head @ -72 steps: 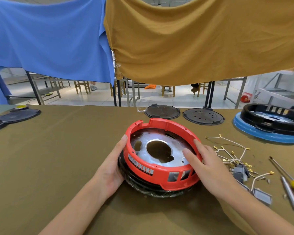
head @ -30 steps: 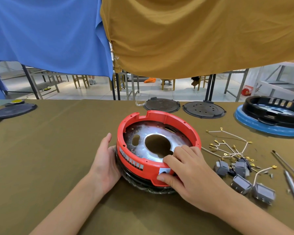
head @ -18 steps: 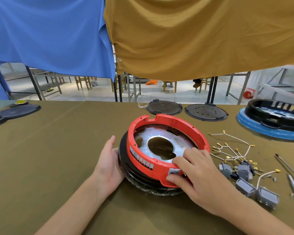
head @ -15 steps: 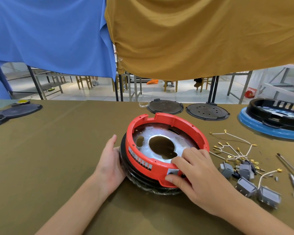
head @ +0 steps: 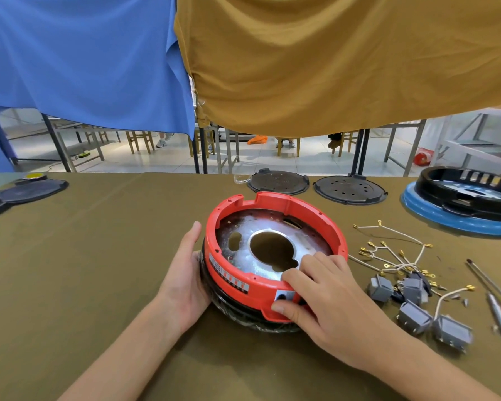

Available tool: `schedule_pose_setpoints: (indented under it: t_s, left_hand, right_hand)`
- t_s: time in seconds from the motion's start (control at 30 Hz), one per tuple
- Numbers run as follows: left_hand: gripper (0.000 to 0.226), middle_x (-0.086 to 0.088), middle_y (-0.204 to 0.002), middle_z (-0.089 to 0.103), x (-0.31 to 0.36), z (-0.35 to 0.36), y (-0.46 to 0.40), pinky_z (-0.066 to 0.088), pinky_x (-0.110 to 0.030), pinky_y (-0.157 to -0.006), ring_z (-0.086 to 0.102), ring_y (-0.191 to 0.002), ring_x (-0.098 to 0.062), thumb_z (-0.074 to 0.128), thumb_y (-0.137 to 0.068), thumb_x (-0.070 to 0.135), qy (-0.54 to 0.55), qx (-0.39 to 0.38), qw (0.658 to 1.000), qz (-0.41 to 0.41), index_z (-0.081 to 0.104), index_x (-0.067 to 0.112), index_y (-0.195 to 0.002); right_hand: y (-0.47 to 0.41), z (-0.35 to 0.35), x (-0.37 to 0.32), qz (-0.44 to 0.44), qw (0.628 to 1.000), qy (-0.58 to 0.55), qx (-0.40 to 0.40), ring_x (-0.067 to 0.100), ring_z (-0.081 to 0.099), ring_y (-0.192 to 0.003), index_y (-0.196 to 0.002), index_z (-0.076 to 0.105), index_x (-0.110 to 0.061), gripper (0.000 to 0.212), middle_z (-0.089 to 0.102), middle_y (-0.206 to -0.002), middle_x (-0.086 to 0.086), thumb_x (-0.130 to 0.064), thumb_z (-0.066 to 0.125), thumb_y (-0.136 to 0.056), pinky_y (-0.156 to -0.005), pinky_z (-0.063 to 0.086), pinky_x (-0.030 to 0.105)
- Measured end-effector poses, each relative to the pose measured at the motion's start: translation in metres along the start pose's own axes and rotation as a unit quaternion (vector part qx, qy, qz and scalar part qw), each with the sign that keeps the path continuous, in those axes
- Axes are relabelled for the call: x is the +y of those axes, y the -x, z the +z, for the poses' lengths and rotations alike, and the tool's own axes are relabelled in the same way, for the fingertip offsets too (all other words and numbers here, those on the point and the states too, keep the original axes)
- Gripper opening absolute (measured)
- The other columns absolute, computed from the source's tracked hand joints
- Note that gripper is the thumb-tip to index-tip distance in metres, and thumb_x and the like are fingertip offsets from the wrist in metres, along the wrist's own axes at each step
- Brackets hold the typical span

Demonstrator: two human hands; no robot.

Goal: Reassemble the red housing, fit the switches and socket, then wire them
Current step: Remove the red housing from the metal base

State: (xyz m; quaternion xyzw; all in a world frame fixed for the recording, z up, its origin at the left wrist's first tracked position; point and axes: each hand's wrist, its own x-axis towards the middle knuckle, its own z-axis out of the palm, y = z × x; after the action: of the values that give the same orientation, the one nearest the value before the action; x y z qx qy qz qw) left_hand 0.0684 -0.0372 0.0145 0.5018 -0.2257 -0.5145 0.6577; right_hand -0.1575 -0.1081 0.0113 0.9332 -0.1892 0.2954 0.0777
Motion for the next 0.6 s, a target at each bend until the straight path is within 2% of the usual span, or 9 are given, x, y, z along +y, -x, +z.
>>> schedule_pose_setpoints:
  t_s: [0.1,0.17,0.23,0.3,0.33,0.4,0.5,0.53,0.6]
  left_hand:
    - [0.071,-0.018,-0.119,0.07,0.002,0.005,0.004,0.06,-0.036,-0.076,0.069,-0.109,-0.031,0.054,-0.084,0.066,0.005,-0.006,1.0,0.015,0.069,0.009,-0.122]
    - [0.067,-0.016,-0.12,0.07,0.003,0.007,0.006,0.061,-0.034,-0.076,0.068,-0.11,-0.03,0.059,-0.083,0.059,0.009,0.001,1.0,0.02,0.065,0.01,-0.128]
    - [0.066,-0.017,-0.118,0.071,0.004,0.009,0.007,0.061,-0.033,-0.07,0.07,-0.106,-0.03,0.06,-0.082,0.056,0.026,0.008,1.0,0.01,0.065,0.008,-0.128]
    - [0.067,-0.018,-0.114,0.072,0.006,0.009,0.008,0.061,-0.033,-0.065,0.072,-0.099,-0.03,0.062,-0.08,0.055,0.045,0.025,0.999,-0.002,0.066,0.006,-0.126]
    - [0.068,-0.018,-0.112,0.072,0.007,0.01,0.009,0.061,-0.033,-0.064,0.073,-0.096,-0.03,0.063,-0.078,0.055,0.049,0.035,0.998,-0.008,0.066,0.006,-0.125]
    - [0.07,-0.019,-0.112,0.073,0.011,0.011,0.012,0.061,-0.035,-0.067,0.073,-0.096,-0.032,0.065,-0.075,0.057,0.051,0.045,0.997,-0.022,0.067,0.008,-0.125]
    - [0.073,-0.019,-0.112,0.072,0.019,0.016,0.018,0.058,-0.04,-0.079,0.071,-0.1,-0.035,0.07,-0.068,0.057,0.067,0.047,0.995,-0.049,0.068,0.008,-0.123]
    - [0.073,-0.019,-0.111,0.073,0.022,0.018,0.02,0.057,-0.042,-0.081,0.072,-0.099,-0.035,0.072,-0.067,0.056,0.074,0.046,0.995,-0.054,0.068,0.008,-0.122]
    - [0.068,-0.02,-0.106,0.074,0.032,0.024,0.024,0.058,-0.042,-0.076,0.073,-0.091,-0.036,0.075,-0.068,0.054,0.073,0.043,0.995,-0.054,0.068,0.008,-0.118]
  right_hand:
    - [0.001,-0.001,-0.001,-0.004,1.0,-0.009,0.005,0.014,0.054,-0.082,-0.096,0.063,-0.025,0.045,0.056,-0.089,-0.008,-0.059,0.034,-0.097,-0.072,0.052,0.035]
    - [0.001,-0.002,0.0,-0.007,1.0,-0.018,0.023,0.012,0.049,-0.09,-0.109,0.061,-0.024,0.048,0.055,-0.095,-0.006,-0.063,0.036,-0.096,-0.08,0.05,0.033]
    - [0.003,-0.002,0.0,-0.02,0.999,-0.005,0.045,0.014,0.045,-0.103,-0.127,0.055,-0.021,0.062,0.055,-0.107,-0.002,-0.07,0.04,-0.092,-0.096,0.045,0.036]
    - [0.005,-0.002,-0.002,-0.05,0.997,0.028,0.043,0.021,0.045,-0.118,-0.142,0.044,-0.018,0.083,0.053,-0.122,0.004,-0.077,0.047,-0.084,-0.11,0.034,0.047]
    - [0.005,0.0,-0.004,-0.069,0.995,0.057,0.037,0.025,0.045,-0.123,-0.149,0.037,-0.017,0.092,0.052,-0.128,0.007,-0.077,0.051,-0.081,-0.113,0.03,0.053]
    - [0.006,0.005,-0.009,-0.094,0.988,0.121,0.031,0.032,0.043,-0.129,-0.154,0.027,-0.013,0.098,0.049,-0.136,0.013,-0.063,0.064,-0.079,-0.112,0.028,0.061]
    - [0.0,0.007,-0.011,-0.089,0.972,0.2,0.084,0.038,0.05,-0.123,-0.152,0.029,-0.007,0.085,0.054,-0.131,0.021,-0.025,0.072,-0.08,-0.107,0.038,0.062]
    - [-0.004,0.005,-0.01,-0.085,0.969,0.207,0.108,0.038,0.055,-0.117,-0.149,0.033,-0.006,0.08,0.058,-0.127,0.022,-0.02,0.073,-0.081,-0.103,0.043,0.06]
    - [-0.014,-0.003,-0.008,-0.083,0.968,0.183,0.146,0.039,0.063,-0.105,-0.143,0.037,-0.005,0.075,0.064,-0.117,0.022,-0.016,0.075,-0.08,-0.095,0.05,0.056]
